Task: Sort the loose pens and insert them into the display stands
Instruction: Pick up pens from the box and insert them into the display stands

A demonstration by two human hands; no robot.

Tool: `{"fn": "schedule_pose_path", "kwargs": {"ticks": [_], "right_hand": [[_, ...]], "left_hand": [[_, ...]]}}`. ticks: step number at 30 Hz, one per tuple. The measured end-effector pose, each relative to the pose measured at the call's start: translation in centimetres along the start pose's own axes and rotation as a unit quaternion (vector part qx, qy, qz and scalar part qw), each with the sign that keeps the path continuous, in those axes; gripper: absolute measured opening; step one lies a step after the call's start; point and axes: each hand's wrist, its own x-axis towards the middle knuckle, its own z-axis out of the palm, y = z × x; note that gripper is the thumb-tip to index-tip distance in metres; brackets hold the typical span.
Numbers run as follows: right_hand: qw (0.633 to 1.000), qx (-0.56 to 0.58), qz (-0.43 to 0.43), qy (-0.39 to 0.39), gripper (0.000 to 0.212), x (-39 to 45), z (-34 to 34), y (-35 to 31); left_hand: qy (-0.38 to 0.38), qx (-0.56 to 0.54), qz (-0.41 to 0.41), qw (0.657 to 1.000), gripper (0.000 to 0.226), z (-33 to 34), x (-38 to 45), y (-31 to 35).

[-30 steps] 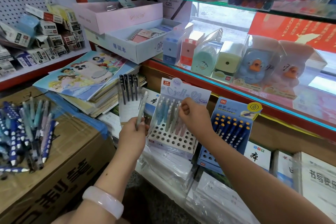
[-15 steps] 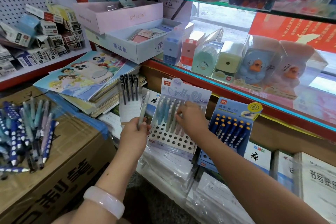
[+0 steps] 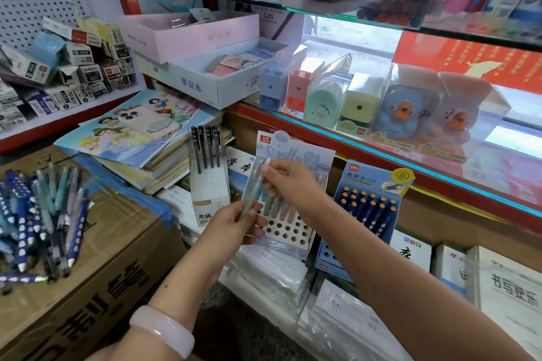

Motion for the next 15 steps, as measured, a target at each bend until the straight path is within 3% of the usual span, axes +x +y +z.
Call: {"fn": "schedule_pose_path", "kwargs": {"ticks": [4,6,10,13,15], "right_hand": [[0.999,0.052,0.015,-0.003,0.015,0.1,0.0,0.0],[0.998,0.057,0.007,0.025,0.010,0.2,-0.3,0.2],[0.993,-0.036,-0.042,0.104,0.007,0.5,-0.8,1.3],[0.973,-0.179,-0.088,0.114,0.011,0.3,-0.5,2.6],[0.960,-0.236,-0.097,0.112,0.013,0.3,-0.1,3.4]], "left_hand": [[0.011,0.021,-0.003,1.000,0.022,-0.1,0.1,-0.1],[0.055,0.113,0.017,0.992,0.028,-0.4,0.3,-0.2],[0.159,0.340,0.055,0.925,0.046,-2.1,0.5,-0.6],[0.177,0.471,0.062,0.862,0.052,-3.1,0.5,-0.9],[0.175,0.494,0.058,0.850,0.053,-3.5,0.5,-1.1]]}}
